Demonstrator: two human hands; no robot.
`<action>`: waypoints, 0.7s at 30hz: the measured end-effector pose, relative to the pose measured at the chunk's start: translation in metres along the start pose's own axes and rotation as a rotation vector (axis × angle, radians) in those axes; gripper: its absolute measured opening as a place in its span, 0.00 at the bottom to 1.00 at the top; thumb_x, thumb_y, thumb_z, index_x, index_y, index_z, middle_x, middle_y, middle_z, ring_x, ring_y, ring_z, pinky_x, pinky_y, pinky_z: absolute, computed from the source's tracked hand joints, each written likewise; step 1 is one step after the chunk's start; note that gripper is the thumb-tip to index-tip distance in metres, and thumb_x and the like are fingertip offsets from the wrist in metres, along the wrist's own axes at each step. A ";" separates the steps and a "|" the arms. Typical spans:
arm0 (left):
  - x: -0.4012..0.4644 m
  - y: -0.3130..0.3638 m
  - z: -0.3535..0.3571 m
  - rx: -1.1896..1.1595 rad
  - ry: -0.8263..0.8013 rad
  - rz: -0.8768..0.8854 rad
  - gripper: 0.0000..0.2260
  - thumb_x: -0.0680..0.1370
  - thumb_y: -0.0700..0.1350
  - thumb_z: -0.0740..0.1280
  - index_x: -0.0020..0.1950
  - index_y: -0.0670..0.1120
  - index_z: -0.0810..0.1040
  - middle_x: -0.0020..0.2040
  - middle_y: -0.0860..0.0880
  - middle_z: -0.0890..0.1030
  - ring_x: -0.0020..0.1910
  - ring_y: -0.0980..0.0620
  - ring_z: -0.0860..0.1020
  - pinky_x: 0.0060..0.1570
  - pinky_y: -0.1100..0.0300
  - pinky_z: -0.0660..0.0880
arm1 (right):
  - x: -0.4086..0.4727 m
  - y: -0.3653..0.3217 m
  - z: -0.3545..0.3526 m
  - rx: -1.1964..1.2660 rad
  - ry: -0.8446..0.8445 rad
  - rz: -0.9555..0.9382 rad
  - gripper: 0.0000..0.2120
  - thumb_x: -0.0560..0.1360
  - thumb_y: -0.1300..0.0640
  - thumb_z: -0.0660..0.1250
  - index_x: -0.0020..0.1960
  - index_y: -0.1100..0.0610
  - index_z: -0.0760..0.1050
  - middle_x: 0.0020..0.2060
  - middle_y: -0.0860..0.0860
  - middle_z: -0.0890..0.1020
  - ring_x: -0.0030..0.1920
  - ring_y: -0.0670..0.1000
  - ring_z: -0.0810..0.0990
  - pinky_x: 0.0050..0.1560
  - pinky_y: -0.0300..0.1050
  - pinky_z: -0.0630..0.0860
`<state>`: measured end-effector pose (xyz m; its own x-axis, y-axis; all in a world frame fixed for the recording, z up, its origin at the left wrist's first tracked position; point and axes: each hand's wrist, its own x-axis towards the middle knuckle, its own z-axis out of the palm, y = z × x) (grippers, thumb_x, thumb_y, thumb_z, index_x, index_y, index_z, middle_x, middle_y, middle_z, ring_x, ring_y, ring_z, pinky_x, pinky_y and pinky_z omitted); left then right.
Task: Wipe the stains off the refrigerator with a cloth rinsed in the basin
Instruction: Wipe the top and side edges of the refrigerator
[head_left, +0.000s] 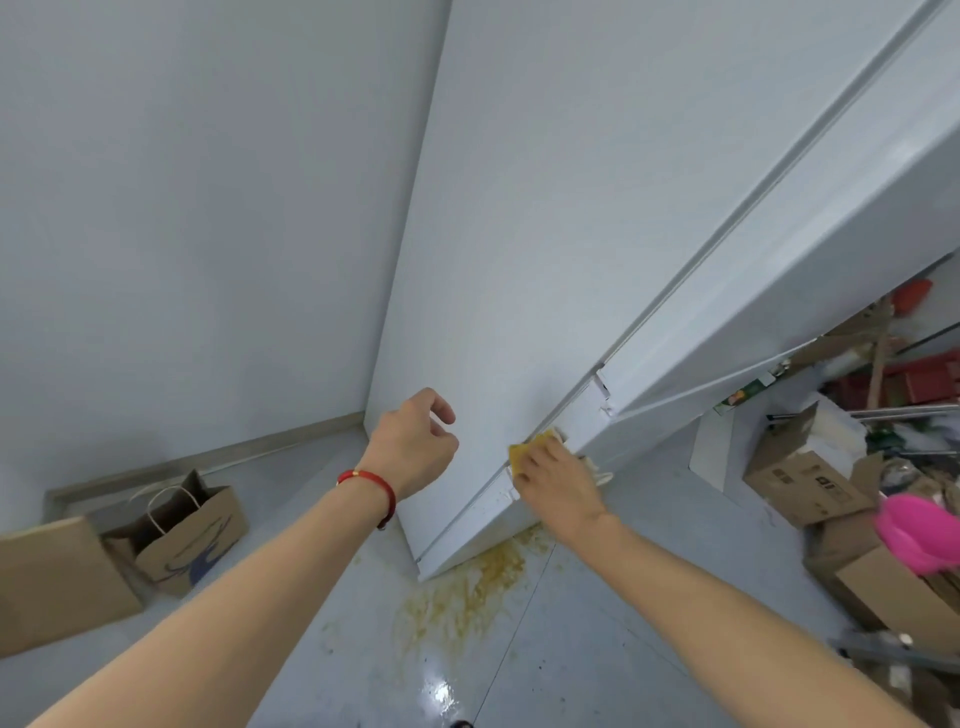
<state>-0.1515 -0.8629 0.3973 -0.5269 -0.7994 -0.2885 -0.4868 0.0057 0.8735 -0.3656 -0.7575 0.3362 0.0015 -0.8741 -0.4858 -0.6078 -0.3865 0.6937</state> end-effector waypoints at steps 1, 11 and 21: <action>0.000 -0.003 -0.003 -0.002 -0.007 0.003 0.10 0.77 0.38 0.63 0.56 0.48 0.76 0.48 0.49 0.81 0.44 0.52 0.79 0.36 0.62 0.71 | -0.012 0.015 -0.012 0.024 0.052 0.037 0.22 0.77 0.56 0.70 0.69 0.56 0.75 0.68 0.56 0.75 0.69 0.60 0.71 0.71 0.58 0.57; 0.012 -0.022 0.002 -0.089 -0.006 -0.046 0.11 0.77 0.38 0.62 0.57 0.47 0.76 0.47 0.49 0.81 0.45 0.51 0.79 0.40 0.59 0.74 | -0.035 0.036 0.010 -0.248 0.347 0.210 0.25 0.76 0.65 0.51 0.70 0.63 0.72 0.65 0.59 0.76 0.70 0.62 0.68 0.80 0.64 0.44; 0.017 -0.066 0.010 0.021 0.121 -0.199 0.11 0.76 0.40 0.61 0.56 0.50 0.75 0.45 0.48 0.81 0.48 0.46 0.79 0.41 0.57 0.72 | 0.058 -0.064 0.045 -0.307 -0.035 -0.159 0.24 0.85 0.52 0.57 0.78 0.61 0.64 0.71 0.58 0.71 0.74 0.60 0.66 0.78 0.58 0.56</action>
<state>-0.1359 -0.8709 0.3310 -0.3326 -0.8523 -0.4037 -0.5879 -0.1473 0.7954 -0.3621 -0.7706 0.2397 0.0464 -0.7874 -0.6147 -0.3351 -0.5920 0.7330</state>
